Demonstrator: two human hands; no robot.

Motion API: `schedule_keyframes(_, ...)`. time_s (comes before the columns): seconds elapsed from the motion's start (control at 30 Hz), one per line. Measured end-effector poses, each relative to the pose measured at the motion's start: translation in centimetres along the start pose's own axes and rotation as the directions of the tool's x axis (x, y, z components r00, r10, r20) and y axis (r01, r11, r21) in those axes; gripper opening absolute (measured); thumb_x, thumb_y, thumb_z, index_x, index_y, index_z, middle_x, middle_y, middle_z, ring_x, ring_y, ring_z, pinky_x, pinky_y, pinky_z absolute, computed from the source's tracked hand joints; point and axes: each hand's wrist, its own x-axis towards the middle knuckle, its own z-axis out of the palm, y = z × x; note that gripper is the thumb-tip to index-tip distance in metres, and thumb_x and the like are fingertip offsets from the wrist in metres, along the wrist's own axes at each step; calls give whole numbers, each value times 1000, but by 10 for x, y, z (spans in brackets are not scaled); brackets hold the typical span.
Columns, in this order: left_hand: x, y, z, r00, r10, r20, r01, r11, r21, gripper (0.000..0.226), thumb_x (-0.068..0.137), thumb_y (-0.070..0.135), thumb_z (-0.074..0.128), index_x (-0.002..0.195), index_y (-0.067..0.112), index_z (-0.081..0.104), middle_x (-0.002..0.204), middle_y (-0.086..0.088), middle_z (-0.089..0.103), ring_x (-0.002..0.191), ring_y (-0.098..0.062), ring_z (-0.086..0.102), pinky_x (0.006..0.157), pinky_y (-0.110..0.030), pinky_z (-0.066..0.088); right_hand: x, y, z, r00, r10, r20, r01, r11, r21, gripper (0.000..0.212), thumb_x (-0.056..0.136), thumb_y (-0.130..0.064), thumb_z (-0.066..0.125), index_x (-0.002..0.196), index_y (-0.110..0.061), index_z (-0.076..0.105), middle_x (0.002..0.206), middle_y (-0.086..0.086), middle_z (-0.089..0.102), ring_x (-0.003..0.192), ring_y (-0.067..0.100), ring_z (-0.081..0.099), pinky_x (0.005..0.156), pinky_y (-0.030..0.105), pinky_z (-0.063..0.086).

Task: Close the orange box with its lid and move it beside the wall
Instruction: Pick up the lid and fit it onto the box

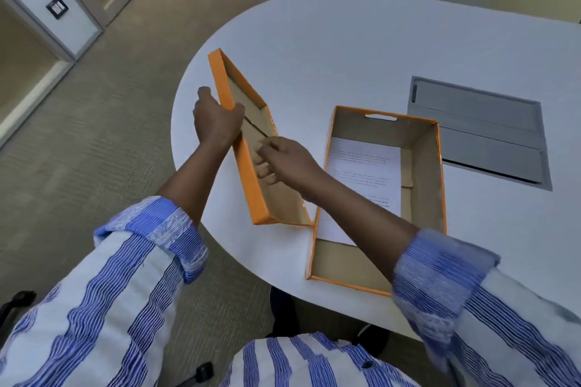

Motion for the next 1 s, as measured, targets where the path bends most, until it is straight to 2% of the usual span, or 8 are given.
schedule_keyframes(0.1,-8,16,9,995,-94,37,98,985,-143,80,91,47,67,153,9,34,148,-17,52,132,-34,55,104,-46,52,8,-15,3,999,-41,-30,36,984,-173,35,93,-35,59,123,-16,61,84,-4,64,73,15,67,68,36,60)
schedule_keyframes(0.2,-13,18,12,974,-189,124,221,910,-352,68,97,54,55,150,15,38,143,-15,56,111,-32,68,82,-45,62,11,-19,-1,988,-120,-98,89,958,-274,34,94,-32,63,123,-15,58,80,-11,56,71,8,59,65,31,54)
schedule_keyframes(0.3,-18,5,14,964,-247,99,266,881,-391,63,101,54,47,149,14,40,137,-15,59,101,-26,68,68,-32,59,11,-27,-11,992,-83,-93,78,995,-56,24,95,-27,64,116,-17,60,93,-1,64,85,20,68,78,42,60)
schedule_keyframes(0.5,-24,-33,20,905,-407,123,424,844,-329,65,98,57,47,141,8,48,141,-16,57,122,-34,59,105,-50,51,-11,-58,-67,993,-111,35,89,919,385,22,98,-17,60,117,-6,64,93,7,74,74,16,72,65,30,57)
schedule_keyframes(0.6,-25,-30,20,882,-399,250,468,796,-384,61,96,62,48,129,11,58,119,-11,67,100,-27,65,84,-42,57,-40,-59,-117,974,-162,159,32,792,610,32,100,-17,56,127,-1,60,106,14,73,92,26,72,82,39,59)
schedule_keyframes(0.73,-27,3,27,807,-204,554,548,611,-572,49,93,67,52,122,29,65,110,0,77,100,-23,73,70,-37,60,-81,-20,-175,966,-171,193,-17,706,708,32,102,-20,48,129,-8,60,103,7,75,92,20,73,82,36,59)
schedule_keyframes(0.87,-37,30,59,822,-192,536,492,714,-498,30,92,56,64,99,27,67,105,-2,75,99,-24,72,71,-37,58,-114,43,-215,999,-29,-12,31,767,641,25,99,-18,51,113,-10,70,98,6,74,88,19,71,83,35,58)
schedule_keyframes(1.0,-58,42,103,844,-89,529,287,909,-304,38,90,53,66,89,15,67,100,-7,72,99,-31,70,70,-37,56,-147,112,-240,925,198,-324,-95,947,307,41,97,-37,60,131,-15,61,121,9,71,101,25,72,85,43,57)
